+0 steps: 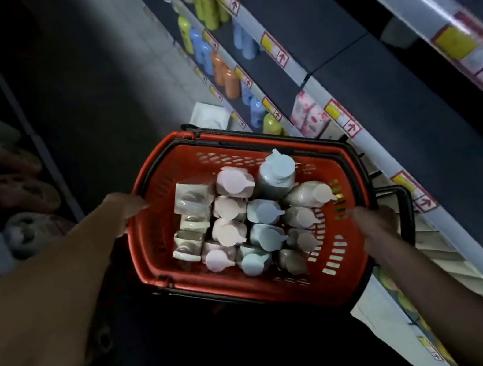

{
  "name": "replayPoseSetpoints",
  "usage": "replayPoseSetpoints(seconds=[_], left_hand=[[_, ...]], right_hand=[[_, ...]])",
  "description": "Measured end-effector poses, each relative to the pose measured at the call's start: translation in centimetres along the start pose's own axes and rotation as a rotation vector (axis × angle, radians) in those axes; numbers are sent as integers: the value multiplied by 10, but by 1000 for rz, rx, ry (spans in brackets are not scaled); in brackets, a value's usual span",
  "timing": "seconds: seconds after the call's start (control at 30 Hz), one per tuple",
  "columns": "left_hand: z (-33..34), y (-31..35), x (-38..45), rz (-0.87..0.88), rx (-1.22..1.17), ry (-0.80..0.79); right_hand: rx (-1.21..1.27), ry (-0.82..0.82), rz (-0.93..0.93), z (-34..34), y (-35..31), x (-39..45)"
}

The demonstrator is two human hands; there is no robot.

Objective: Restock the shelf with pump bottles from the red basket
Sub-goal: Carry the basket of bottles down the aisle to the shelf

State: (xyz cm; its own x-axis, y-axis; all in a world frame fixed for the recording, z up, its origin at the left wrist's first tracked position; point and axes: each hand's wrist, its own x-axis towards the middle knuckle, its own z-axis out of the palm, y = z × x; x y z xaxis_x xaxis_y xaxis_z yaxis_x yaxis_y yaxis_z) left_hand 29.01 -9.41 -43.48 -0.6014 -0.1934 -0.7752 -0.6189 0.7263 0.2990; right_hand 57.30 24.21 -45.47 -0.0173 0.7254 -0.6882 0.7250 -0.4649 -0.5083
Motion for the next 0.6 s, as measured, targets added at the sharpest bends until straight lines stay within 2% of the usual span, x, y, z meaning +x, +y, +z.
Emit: replayPoseSetpoints(seconds=[0.2, 0.37, 0.5, 0.6], left_hand=[[5, 52, 20, 101, 94, -13], [13, 88, 38, 193, 72, -73], [21, 114, 57, 251, 16, -233], [32, 145, 73, 331, 95, -306]], right_hand=[[142, 3, 110, 3, -3, 9], [215, 86, 142, 4, -2, 8], [256, 86, 194, 12, 2, 7], [329, 159, 179, 20, 15, 4]])
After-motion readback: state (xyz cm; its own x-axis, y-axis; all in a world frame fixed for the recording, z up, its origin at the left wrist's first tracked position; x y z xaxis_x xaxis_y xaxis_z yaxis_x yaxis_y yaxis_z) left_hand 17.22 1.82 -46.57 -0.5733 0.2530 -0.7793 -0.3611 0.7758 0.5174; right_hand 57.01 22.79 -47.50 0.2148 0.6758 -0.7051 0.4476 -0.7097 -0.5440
